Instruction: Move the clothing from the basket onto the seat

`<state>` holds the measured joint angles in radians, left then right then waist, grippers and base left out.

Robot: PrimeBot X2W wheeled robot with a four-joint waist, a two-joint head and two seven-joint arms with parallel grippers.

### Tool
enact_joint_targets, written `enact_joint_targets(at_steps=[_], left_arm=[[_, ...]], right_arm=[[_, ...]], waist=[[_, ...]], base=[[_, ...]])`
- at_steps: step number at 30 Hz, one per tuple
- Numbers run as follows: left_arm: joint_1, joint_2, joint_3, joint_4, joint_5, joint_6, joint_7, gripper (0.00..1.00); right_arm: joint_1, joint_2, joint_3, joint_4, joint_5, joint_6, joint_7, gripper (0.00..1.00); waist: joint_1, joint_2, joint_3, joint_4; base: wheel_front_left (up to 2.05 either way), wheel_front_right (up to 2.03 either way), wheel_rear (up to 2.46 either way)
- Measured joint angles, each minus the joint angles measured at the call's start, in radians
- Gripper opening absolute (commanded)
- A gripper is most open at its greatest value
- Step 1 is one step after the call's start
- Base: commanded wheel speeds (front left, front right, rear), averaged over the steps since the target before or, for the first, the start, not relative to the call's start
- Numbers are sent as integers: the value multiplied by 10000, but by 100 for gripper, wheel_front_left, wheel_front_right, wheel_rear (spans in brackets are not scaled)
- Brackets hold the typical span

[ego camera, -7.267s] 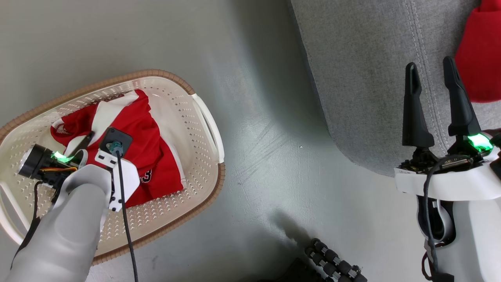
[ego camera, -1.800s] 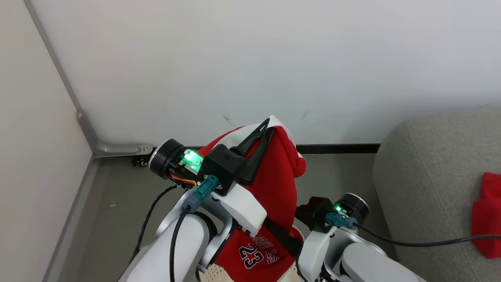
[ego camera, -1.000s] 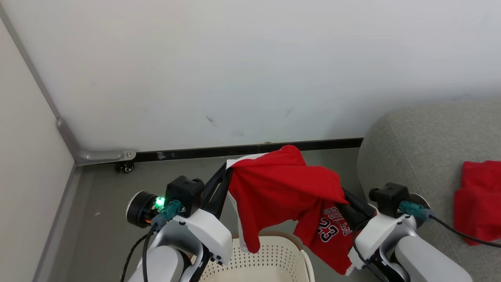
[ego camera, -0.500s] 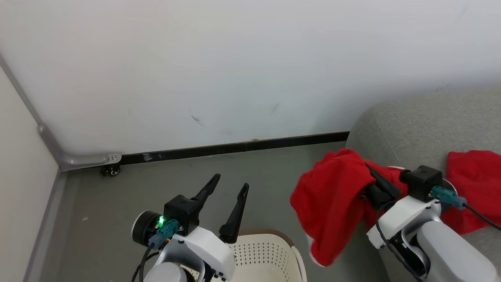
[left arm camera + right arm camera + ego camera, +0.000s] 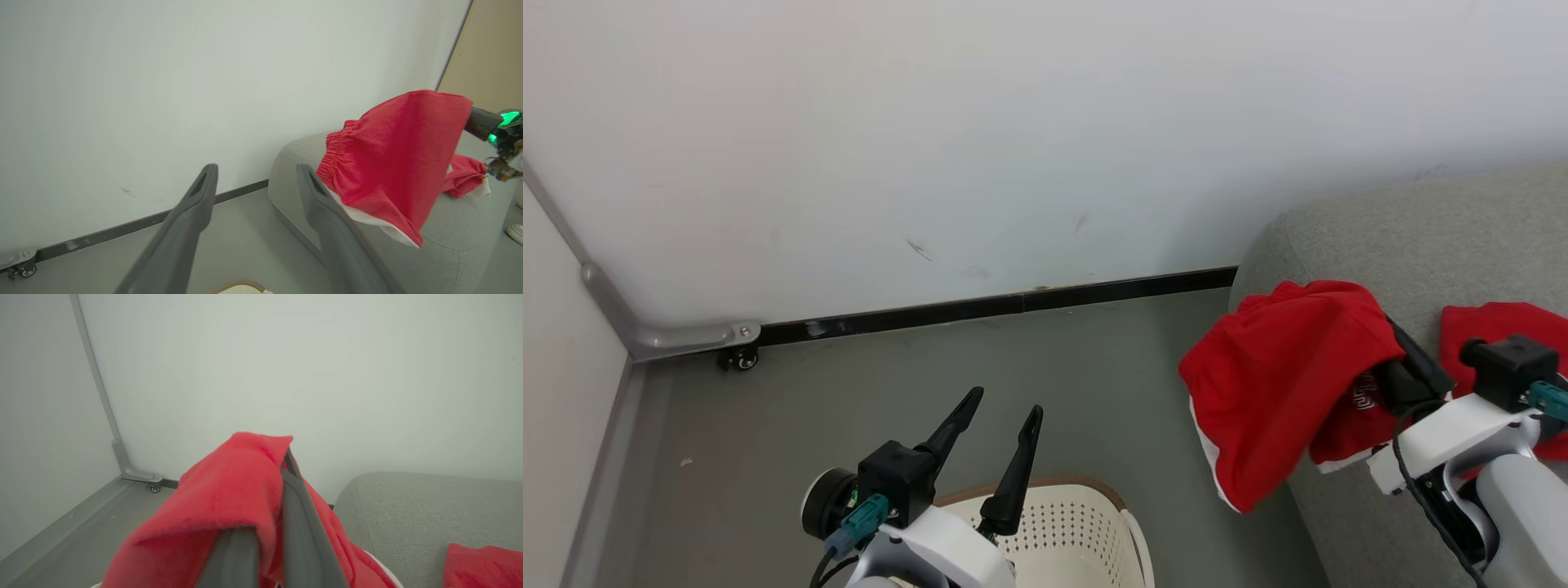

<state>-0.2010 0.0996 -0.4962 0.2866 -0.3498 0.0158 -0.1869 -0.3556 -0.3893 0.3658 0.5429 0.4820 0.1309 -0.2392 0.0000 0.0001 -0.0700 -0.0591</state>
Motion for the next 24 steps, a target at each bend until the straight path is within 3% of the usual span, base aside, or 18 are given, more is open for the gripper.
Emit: enact_joint_targets(at_steps=[15, 24], left_arm=[[143, -69, -142, 38, -86, -207, -251, 100], [172, -90, -128, 132, -140, -259, -337, 100]], right_arm=[[1442, -123, -2406, -871, -640, 0, -42, 0], [2555, 198, -3442, -1448, -903, 0, -42, 0]], waist=[[0, 0, -63, -702], [0, 0, -51, -1262]], base=[[0, 0, 0], [0, 0, 0]])
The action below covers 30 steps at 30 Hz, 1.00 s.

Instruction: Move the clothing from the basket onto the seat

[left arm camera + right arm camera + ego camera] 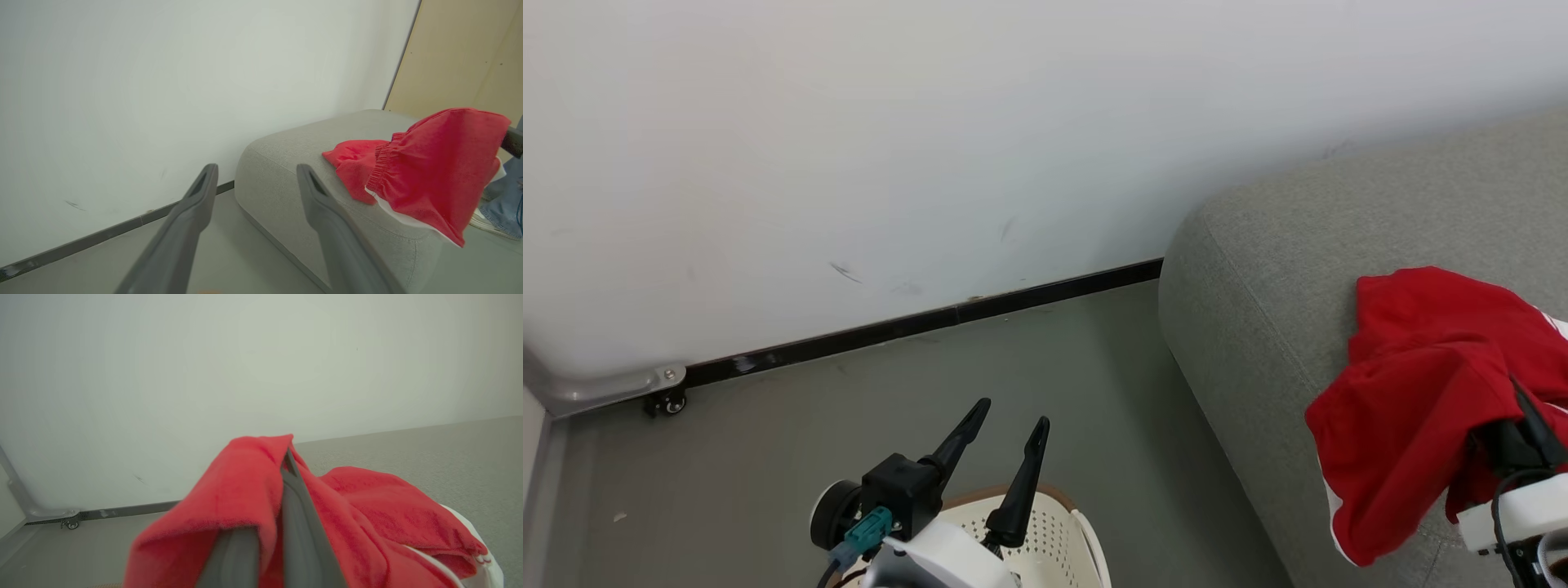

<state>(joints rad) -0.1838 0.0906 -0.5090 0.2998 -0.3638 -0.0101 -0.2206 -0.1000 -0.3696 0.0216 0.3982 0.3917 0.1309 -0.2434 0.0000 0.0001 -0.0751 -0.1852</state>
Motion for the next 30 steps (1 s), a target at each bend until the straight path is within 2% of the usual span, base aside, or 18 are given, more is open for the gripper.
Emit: enact_joint_targets(at_steps=[5, 14, 23, 30], left_arm=[[14, 2, 50, 29, -6, 2, -13, 100], [87, 19, 153, -17, 6, 100, -88, 100], [88, 324, 456, -347, 165, 324, -134, 100], [85, 579, 593, -769, 334, 454, -148, 100]], right_arm=[[436, 167, -226, -401, -217, 0, 33, 0], [519, 347, -44, -1191, -336, 0, 426, 0], [-1452, 23, -194, -1384, 485, -2, 1116, 0], [-2846, -489, -431, -796, 688, -2, 1896, 0]], waist=[[0, 0, 36, -310], [-1, 0, 186, -780], [0, 0, 571, -1000], [0, 0, 945, -980]], base=[[0, 0, 0], [0, 0, 0], [0, 0, 0], [0, 0, 0]])
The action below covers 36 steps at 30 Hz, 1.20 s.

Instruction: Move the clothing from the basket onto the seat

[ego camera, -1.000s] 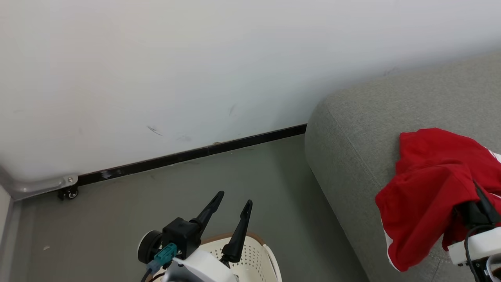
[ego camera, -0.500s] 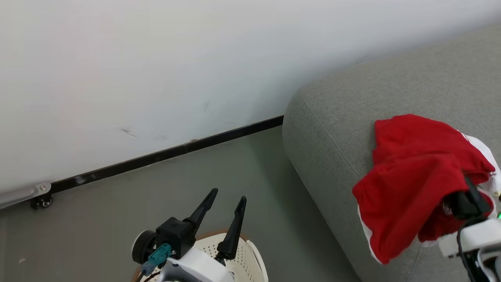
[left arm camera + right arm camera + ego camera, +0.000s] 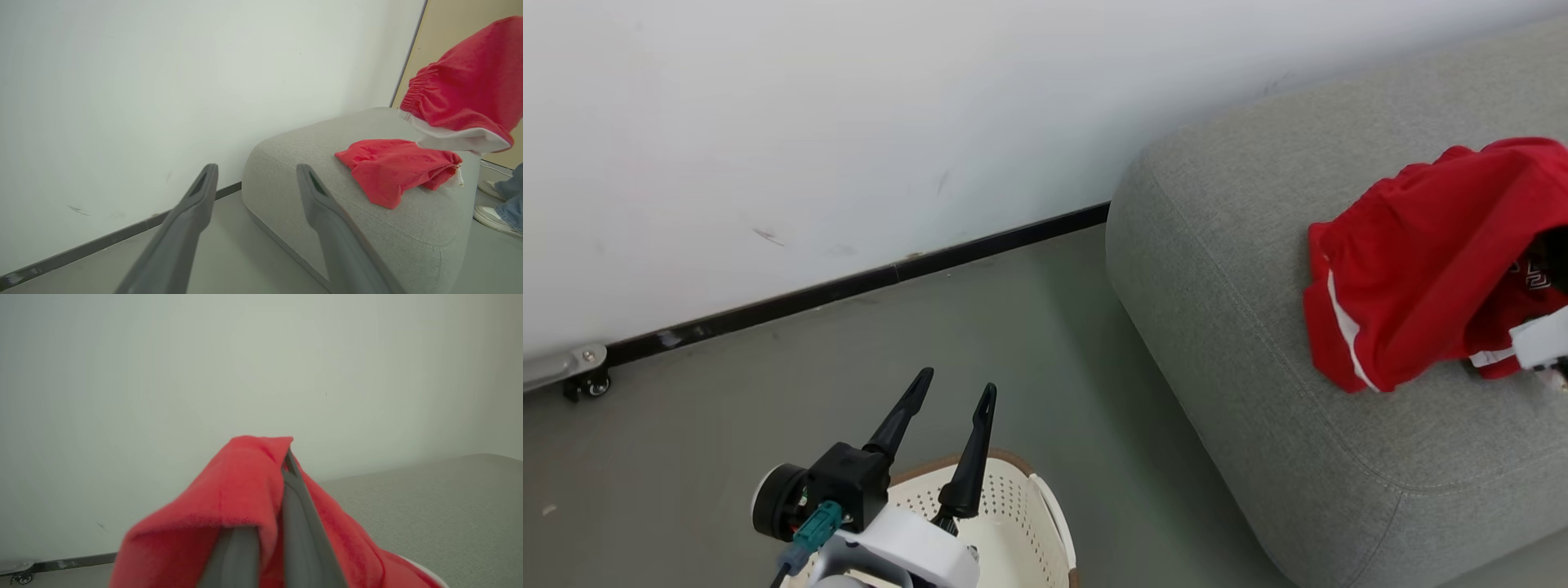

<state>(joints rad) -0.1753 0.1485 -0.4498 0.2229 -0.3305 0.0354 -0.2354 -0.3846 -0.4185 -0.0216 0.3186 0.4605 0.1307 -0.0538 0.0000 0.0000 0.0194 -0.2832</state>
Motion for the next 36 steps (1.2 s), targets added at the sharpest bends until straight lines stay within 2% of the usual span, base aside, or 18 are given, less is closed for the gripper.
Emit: enact_joint_targets(at_steps=[8, 17, 25, 36], left_arm=[[-29, 198, 19, -504, 280, 174, -13, 100], [-158, 385, -59, -1095, 462, 188, 167, 100], [-377, 543, -109, -1630, 606, 186, 499, 100], [-751, 744, -234, -2178, 825, 173, 961, 100]], right_arm=[[-1101, -750, -117, 899, -4, 2, 686, 0], [-1986, -1223, -853, 1856, -10, 2, 775, 0], [-2616, -1910, -1258, 2777, -40, 2, 612, 0], [-3269, -2082, -1279, 3300, -71, 2, -56, 0]], waist=[[0, 0, 462, 158], [0, 0, 981, 422], [0, 0, 1445, 691], [1, 0, 2130, 955]], base=[[0, 0, 0], [0, 0, 0], [0, 0, 0], [0, 0, 0]])
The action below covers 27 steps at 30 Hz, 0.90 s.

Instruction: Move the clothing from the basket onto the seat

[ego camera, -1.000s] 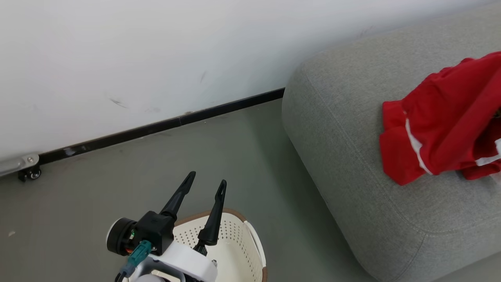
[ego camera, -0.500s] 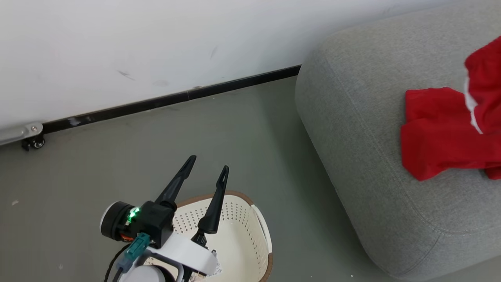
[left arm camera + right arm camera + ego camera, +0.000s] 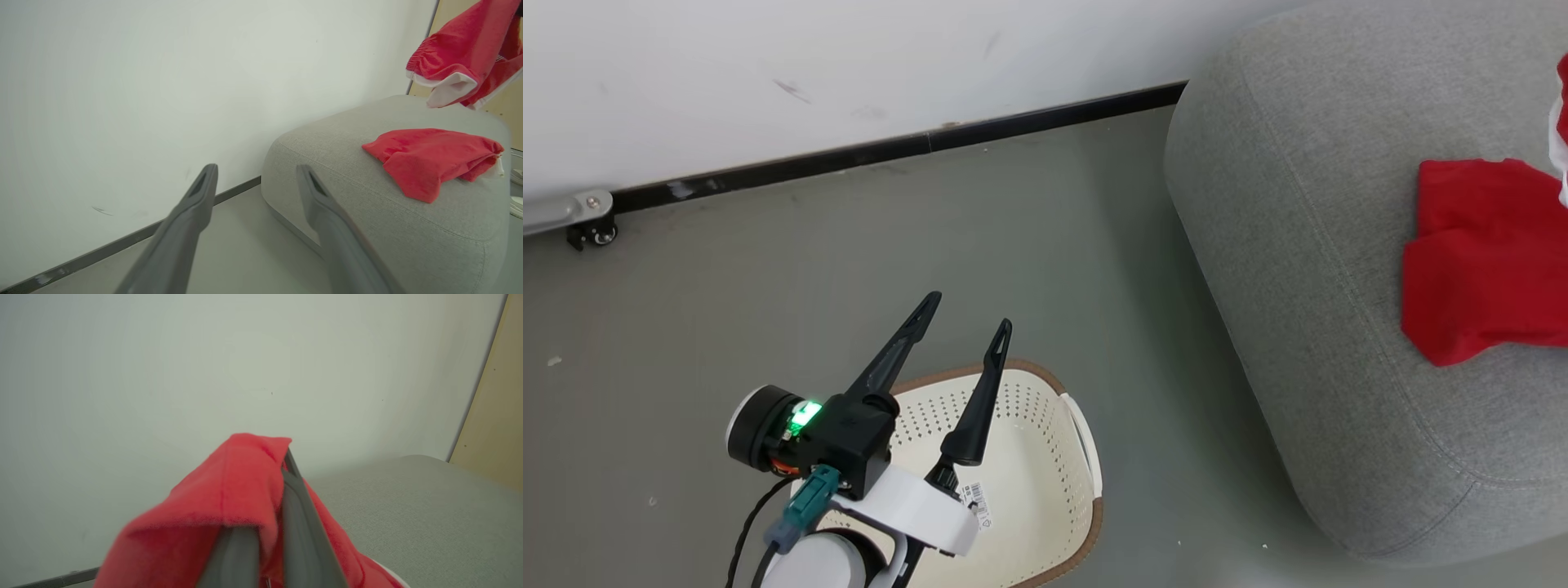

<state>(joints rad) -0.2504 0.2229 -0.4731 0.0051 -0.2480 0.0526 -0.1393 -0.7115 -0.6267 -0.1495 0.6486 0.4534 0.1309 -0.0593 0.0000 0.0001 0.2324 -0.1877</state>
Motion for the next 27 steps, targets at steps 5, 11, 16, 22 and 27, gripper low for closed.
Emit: enact_joint_targets(at_steps=[5, 11, 16, 22, 27], left_arm=[[-158, 107, -13, -205, 63, -8, 221, 100], [-282, 203, -105, -420, 150, -17, 462, 100], [-409, 226, -161, -548, 163, -88, 614, 100], [-468, 316, -140, -654, 251, -88, 727, 100], [-593, 318, -94, -727, 251, -88, 732, 100]], right_arm=[[-142, 40, -8, 364, -263, 0, -376, 0], [-264, 196, 73, 966, -589, 0, -732, 0], [-221, 456, 209, 1567, -734, 0, -993, 0], [-202, 675, 144, 2125, -779, 0, -1179, 0], [-61, 1032, 418, 2497, -734, 0, -1170, 0]], waist=[[0, 0, 303, 52], [0, 0, 659, 69], [0, 0, 941, 54], [0, 0, 1234, -19], [0, 0, 1420, -122]], base=[[0, 0, 0], [0, 0, 0], [0, 0, 0], [0, 0, 0], [0, 0, 0]])
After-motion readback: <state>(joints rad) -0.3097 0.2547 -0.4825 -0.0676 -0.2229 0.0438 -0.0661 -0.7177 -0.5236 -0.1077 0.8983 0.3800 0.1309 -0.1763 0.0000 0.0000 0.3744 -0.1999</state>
